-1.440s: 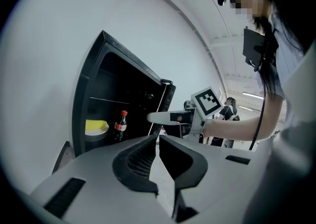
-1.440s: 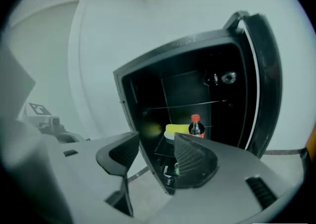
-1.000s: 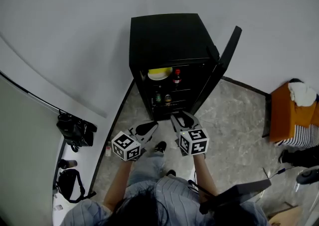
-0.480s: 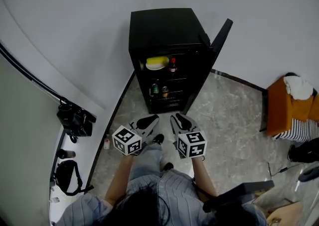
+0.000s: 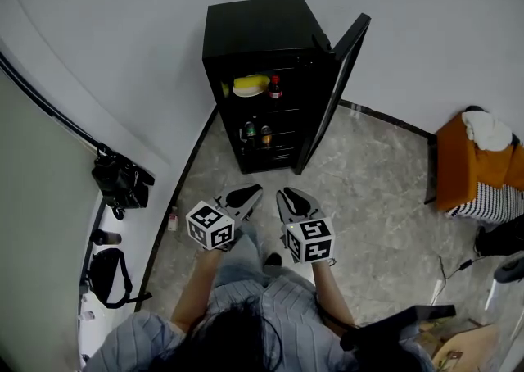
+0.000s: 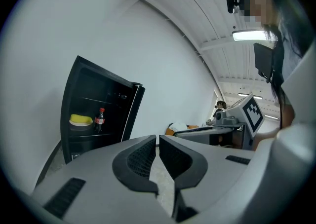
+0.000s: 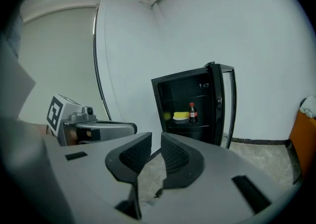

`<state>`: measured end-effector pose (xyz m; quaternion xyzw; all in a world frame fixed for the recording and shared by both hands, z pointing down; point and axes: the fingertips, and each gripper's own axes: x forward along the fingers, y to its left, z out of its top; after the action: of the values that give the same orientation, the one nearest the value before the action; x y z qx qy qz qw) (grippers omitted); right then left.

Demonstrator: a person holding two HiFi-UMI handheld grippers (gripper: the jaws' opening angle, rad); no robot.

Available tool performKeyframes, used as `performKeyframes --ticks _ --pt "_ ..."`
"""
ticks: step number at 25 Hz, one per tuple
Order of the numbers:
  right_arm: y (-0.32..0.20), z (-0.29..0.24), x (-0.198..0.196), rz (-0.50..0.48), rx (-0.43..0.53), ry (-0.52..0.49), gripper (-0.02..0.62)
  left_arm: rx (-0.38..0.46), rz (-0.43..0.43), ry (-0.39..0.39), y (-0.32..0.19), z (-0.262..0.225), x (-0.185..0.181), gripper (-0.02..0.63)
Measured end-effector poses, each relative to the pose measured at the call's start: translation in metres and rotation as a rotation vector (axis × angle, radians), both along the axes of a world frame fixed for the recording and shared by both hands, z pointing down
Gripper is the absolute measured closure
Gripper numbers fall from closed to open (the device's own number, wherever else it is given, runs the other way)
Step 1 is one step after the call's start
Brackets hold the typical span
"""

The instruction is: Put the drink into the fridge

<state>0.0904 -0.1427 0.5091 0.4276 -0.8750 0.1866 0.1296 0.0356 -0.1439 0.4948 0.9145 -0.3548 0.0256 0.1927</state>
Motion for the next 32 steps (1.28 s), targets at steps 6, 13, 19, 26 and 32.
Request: performKeyframes --ticks 6,13,19,26,32 --pt "0.015 0.004 0.004 0.010 -0.015 -0.036 0.534 -0.019 0.041 -0.037 0.025 0.006 0.011 0.595" --pt "0.017 0.006 0.011 0.053 0.000 -0.045 0.542 -0.042 0.039 -0.049 0.036 0.012 0.011 0.595" --pt "0.029 0.015 0.002 0.045 -0.026 -0.045 0.546 -0.063 0.048 -0.055 0.048 0.020 0.011 0.595" --pt "0.046 0.016 -0.018 0.046 -0.033 -0.054 0.546 -0.041 0.071 -0.080 0.074 0.015 -0.010 0.595" --pt "0.074 0.009 -0.053 0.014 -0.025 -0.046 0.546 -0.034 0.018 -0.066 0.101 0.011 -0.052 0.595"
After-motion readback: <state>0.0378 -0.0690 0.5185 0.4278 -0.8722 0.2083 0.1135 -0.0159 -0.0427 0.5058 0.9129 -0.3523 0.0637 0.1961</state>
